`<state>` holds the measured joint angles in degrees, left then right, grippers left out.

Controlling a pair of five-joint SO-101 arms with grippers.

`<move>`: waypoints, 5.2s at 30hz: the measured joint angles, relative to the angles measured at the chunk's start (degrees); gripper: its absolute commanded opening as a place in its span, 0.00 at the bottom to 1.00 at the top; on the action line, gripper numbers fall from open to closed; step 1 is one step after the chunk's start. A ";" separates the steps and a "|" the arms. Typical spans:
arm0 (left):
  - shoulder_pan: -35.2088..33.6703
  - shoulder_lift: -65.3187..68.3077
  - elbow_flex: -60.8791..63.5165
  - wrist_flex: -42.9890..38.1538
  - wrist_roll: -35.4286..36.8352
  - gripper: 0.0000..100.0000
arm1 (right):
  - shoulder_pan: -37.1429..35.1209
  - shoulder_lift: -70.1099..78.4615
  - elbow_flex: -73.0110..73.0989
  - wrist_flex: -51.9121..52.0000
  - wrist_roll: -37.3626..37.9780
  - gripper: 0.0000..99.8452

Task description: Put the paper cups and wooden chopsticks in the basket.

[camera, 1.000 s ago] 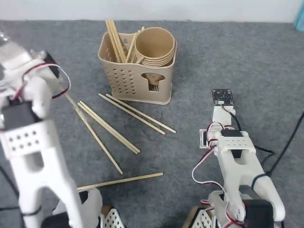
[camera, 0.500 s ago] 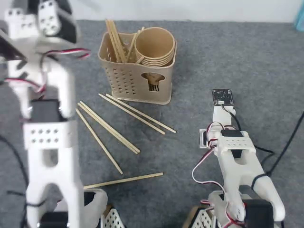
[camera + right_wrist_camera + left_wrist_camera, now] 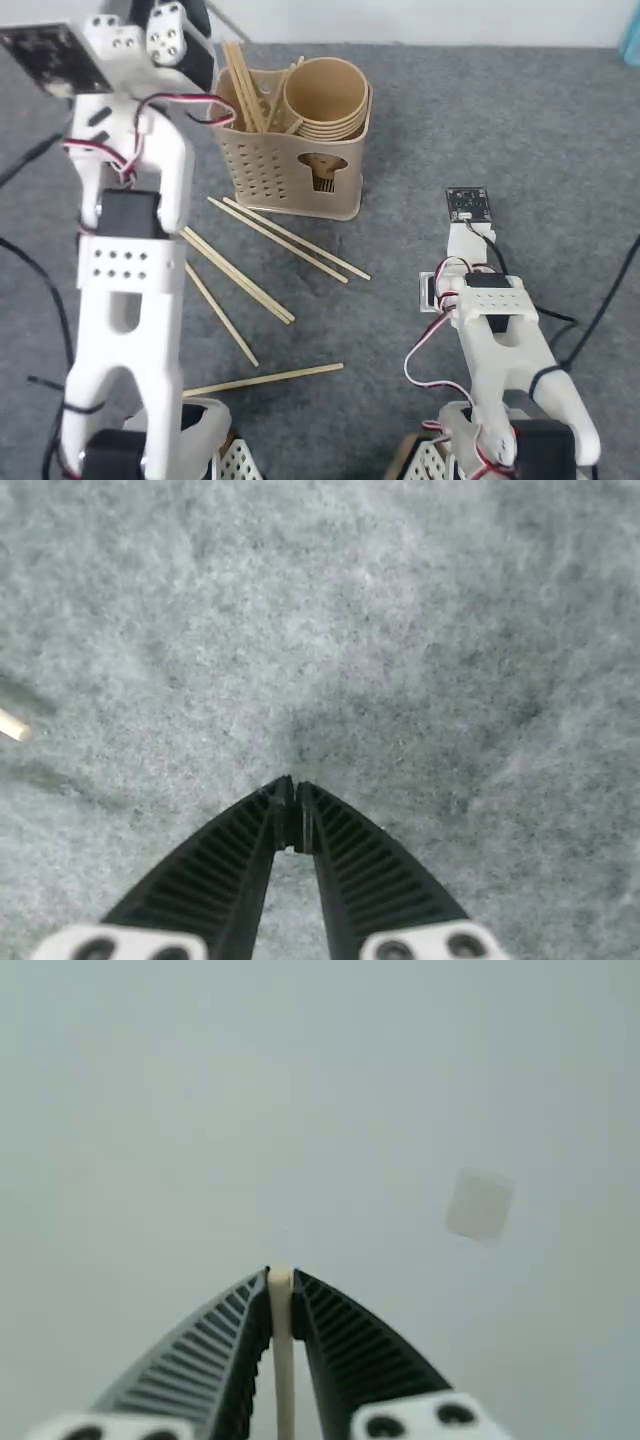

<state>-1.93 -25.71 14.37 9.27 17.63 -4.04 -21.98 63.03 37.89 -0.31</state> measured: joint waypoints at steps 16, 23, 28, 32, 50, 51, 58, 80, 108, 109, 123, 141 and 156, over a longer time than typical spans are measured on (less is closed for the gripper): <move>0.18 8.18 0.00 14.42 -10.55 0.01 | 0.09 0.00 0.00 0.00 0.00 0.01; 0.09 17.05 0.18 14.95 -10.90 0.04 | 0.18 0.00 0.00 0.00 0.00 0.01; -1.23 17.23 3.34 14.95 -10.55 0.22 | 0.26 0.00 0.00 0.00 1.76 0.01; -2.29 17.23 4.04 14.95 -6.77 0.27 | 0.00 0.00 0.00 0.00 2.46 0.01; -18.64 -2.11 0.35 48.26 -3.60 0.14 | 0.18 0.00 0.00 0.00 2.90 0.01; -19.87 -1.76 0.79 50.20 -3.34 0.14 | 0.09 0.00 0.00 0.00 2.90 0.01; -23.82 11.08 4.57 52.75 2.20 0.13 | 0.09 0.00 0.79 0.00 2.90 0.01; -19.08 52.22 -10.37 52.75 13.45 0.13 | 0.00 0.00 1.05 0.00 2.90 0.01; -19.08 52.66 -10.37 52.75 16.26 0.01 | 0.09 0.00 1.05 0.00 2.90 0.01; -19.08 52.66 -10.37 52.75 16.26 0.01 | 0.09 0.00 1.05 0.00 2.90 0.01; -19.08 47.65 -13.10 57.93 16.18 0.01 | 0.09 0.00 1.05 0.00 2.90 0.01; -19.08 11.96 7.47 47.56 12.22 0.01 | 0.00 0.00 1.05 0.00 2.90 0.01; -18.02 -5.63 12.13 9.67 11.52 0.01 | 0.09 0.00 1.05 0.00 2.90 0.01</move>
<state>-19.96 -31.34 26.51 18.95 29.14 -3.96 -21.98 64.09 37.89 2.59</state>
